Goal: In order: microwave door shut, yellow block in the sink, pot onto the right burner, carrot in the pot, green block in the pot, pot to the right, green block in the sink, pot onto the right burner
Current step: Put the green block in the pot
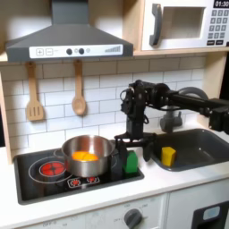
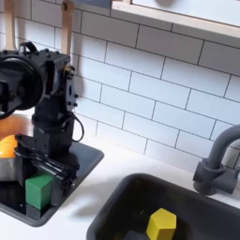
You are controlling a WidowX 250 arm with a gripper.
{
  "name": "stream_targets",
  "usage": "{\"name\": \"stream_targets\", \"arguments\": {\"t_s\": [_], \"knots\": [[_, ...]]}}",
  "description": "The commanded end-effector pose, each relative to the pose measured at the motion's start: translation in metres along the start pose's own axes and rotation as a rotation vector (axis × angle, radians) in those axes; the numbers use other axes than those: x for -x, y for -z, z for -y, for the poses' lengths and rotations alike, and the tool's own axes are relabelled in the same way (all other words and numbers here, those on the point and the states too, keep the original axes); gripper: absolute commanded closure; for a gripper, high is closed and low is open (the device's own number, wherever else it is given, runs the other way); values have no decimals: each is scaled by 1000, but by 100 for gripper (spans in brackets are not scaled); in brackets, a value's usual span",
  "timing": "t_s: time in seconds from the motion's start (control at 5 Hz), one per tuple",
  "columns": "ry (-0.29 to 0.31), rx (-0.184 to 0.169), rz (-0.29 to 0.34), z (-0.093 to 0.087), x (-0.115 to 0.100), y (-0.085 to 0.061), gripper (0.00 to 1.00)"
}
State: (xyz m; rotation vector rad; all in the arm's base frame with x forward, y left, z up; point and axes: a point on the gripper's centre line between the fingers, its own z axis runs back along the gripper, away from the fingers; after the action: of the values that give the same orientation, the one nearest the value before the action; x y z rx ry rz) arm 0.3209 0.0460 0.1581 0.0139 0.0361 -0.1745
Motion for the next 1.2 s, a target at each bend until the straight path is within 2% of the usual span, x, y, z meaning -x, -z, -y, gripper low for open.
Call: {"name": "stream_targets", "arguments": {"t_s": [0.0,0.2,0.4,0.8,1.0], "knots": [[-10,-1,-4,1,-4,5,0],[-18,-1,-2,-1,-7,4,0],[-29,-1,3,-1,-8,4,100],[-44,-9,19,-2,-8,3,100],[-43,0,24,-2,-9,-6,100]]}}
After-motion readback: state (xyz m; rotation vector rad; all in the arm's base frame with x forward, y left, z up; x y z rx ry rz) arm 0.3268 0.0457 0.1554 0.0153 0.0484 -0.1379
